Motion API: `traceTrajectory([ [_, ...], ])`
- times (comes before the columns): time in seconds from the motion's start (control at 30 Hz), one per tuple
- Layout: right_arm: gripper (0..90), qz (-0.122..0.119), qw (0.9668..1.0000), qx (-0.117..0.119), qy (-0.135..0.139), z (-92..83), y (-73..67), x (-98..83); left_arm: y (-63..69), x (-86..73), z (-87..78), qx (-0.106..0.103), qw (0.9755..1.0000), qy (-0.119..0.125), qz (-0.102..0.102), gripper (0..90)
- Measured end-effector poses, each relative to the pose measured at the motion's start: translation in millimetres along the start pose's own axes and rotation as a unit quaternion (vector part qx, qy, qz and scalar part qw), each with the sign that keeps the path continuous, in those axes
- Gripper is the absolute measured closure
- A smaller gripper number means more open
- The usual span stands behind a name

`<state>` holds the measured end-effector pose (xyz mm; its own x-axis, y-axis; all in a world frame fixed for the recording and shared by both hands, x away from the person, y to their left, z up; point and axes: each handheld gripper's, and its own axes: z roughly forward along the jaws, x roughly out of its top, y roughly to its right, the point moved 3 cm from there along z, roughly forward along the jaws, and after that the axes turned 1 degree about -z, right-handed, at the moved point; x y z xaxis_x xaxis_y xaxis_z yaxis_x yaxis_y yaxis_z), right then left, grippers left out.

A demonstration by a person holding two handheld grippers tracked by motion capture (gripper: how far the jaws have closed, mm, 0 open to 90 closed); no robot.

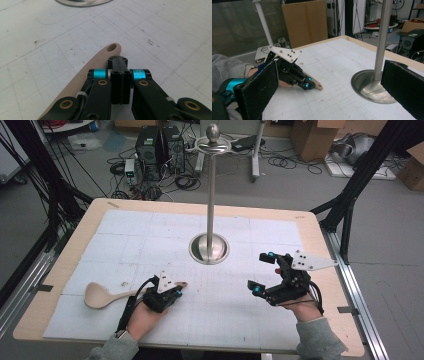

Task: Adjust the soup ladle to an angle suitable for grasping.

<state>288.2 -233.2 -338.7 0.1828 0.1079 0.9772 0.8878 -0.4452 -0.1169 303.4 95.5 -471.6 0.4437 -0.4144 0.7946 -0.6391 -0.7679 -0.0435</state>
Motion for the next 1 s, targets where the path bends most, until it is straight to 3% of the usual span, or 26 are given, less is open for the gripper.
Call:
traceTrajectory([
  [0.27, 0.4, 0.002, 1.0, -0.001, 0.001, -1.8, 0.9, -0.4, -10.8, 2.6, 3.6, 0.013, 0.9999, 0.001, -0.001, 89.9],
  [0.7, 0.3, 0.0, 1.0, -0.001, 0.0, -1.7, 0.6, -0.4, -24.8, 3.6, 5.5, 0.046, 0.9983, 0.003, -0.035, 89.8],
  [1.0, 0.4, 0.002, 1.0, -0.001, 0.001, -2.9, 1.7, -0.8, -26.1, 2.8, 4.3, 0.057, 0.9974, -0.004, -0.044, 89.8],
])
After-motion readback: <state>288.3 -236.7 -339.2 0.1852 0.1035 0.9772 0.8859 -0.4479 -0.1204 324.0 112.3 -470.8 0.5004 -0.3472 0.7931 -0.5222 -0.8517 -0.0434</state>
